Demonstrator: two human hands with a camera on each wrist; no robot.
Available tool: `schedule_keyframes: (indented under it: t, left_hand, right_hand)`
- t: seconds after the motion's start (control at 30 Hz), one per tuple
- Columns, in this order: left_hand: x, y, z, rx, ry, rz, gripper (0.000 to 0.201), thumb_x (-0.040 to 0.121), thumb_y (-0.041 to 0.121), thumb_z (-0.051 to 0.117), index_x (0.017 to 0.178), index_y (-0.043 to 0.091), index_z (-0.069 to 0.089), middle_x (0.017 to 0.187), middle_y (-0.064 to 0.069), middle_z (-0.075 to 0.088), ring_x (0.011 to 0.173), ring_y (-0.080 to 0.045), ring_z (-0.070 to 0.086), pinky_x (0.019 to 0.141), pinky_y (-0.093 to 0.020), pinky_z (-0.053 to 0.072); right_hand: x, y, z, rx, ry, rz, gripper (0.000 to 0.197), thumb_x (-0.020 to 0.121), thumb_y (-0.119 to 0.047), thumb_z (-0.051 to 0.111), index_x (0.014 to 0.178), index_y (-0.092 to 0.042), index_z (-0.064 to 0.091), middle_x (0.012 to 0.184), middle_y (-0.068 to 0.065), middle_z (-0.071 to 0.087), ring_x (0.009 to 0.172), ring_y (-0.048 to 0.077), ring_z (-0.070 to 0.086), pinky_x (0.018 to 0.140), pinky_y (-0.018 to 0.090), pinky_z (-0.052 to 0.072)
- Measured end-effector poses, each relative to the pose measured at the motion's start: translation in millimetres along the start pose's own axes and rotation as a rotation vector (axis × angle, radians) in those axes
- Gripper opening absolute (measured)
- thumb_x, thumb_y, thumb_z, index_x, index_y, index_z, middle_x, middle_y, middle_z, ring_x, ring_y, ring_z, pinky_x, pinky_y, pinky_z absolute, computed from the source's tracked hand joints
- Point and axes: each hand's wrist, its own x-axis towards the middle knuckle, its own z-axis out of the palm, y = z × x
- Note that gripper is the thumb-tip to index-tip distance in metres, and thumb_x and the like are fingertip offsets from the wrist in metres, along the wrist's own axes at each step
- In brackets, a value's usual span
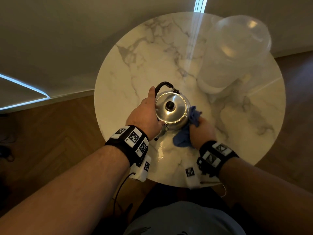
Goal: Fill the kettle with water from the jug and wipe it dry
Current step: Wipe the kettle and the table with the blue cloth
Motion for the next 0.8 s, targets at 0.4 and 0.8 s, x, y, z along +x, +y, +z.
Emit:
schedule_keyframes:
  t: [0.4,0.8]
  left_hand:
    - [1.4,3.1,-0.9,0.017,0.011,0.011,0.108,0.073,0.035,0.078,0.152,0.038,0.004,0.131,0.002,0.052,0.114,-0.021,0.059,0.086,-0.04,0.055]
    - [13.8,45.9,-32.4,-0.343,-0.035,-0.073,0.028,0.08,0.034,0.069,0.106,0.025,0.065,0.085,0.005,0.072,0.08,-0.015,0.071,0.074,-0.03,0.058]
  right_hand:
    - [44.3,-49.0,-49.3,0.198,0.024,-0.144,0.028,0.102,-0.033,0.053,0.122,-0.027,0.071,0.094,-0.005,0.067,0.09,0.016,0.062,0.08,0.026,0.041]
    - [12.6,4.2,-82.2,0.115,-0.099,-0.14,0.027,0.096,-0.012,0.057,0.12,-0.011,0.067,0.107,0.01,0.07,0.096,0.028,0.064,0.077,0.027,0.041]
